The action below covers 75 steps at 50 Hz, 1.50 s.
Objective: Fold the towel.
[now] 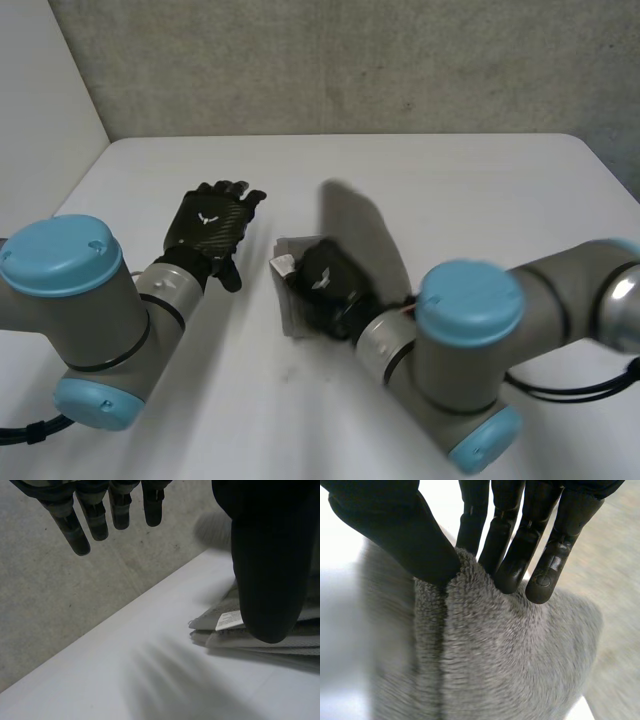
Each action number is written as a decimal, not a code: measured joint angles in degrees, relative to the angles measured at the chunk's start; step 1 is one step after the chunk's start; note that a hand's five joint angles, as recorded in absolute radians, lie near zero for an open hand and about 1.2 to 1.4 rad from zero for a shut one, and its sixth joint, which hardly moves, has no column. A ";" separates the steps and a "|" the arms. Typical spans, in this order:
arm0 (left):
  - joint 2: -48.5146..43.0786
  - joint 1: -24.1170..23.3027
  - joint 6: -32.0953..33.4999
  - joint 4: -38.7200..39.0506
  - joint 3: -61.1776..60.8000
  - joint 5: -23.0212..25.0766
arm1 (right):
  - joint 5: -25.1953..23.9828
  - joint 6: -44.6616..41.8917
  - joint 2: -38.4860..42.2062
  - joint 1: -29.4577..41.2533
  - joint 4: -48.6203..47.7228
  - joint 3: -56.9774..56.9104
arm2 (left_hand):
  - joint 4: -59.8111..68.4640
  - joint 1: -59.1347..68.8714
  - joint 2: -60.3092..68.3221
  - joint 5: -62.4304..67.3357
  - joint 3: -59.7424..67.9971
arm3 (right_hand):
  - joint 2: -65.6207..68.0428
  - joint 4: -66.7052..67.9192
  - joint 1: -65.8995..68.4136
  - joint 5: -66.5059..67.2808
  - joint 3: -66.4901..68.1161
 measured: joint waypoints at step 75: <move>-16.01 -6.51 -14.88 -19.28 21.63 -2.66 | -5.63 42.79 8.27 -16.19 24.43 -25.01 | 0.60 0.01 0.70 -0.01 0.58 | -54.64 -54.79 -42.27 -53.51 -55.72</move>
